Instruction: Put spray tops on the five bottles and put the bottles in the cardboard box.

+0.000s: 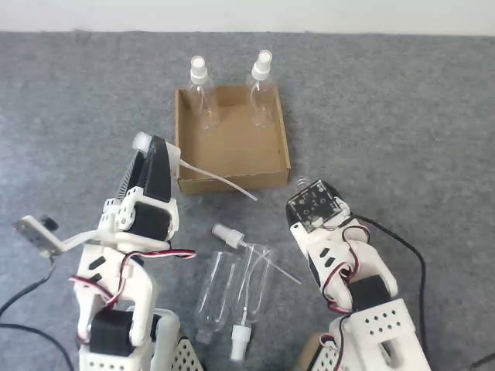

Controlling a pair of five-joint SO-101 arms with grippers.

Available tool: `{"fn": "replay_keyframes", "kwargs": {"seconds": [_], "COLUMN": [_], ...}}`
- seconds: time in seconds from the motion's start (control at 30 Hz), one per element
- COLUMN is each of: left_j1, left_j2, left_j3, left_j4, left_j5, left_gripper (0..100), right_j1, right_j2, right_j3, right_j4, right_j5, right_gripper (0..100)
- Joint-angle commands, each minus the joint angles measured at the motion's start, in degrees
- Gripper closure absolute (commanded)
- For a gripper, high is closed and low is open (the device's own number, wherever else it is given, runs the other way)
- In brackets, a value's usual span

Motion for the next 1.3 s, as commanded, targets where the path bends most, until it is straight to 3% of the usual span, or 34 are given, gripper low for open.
{"fn": "replay_keyframes", "kwargs": {"seconds": [0.0,0.2,0.5,0.93,1.27], "left_j1": [-0.3,-0.3,0.3,0.4,3.8], "left_j2": [-1.1,-1.1,-1.1,-1.1,-1.1], "left_j3": [-0.2,-0.1,2.0,0.9,-3.7], "left_j4": [-1.6,-1.6,-4.5,-4.2,4.5], "left_j5": [2.3,2.4,2.5,2.5,2.1], "left_gripper": [99,99,99,99,99], "right_j1": [-0.4,-4.4,-13.3,-14.4,-14.4], "right_j2": [-2.1,-6.8,-28.9,-27.8,-27.8], "right_j3": [-0.9,0.2,7.4,7.8,9.1], "right_j4": [-2.2,-0.6,8.9,9.4,8.8], "right_j5": [1.4,1.5,6.3,6.5,6.7], "right_gripper": [99.3,99.3,99.3,99.3,99.3]}}
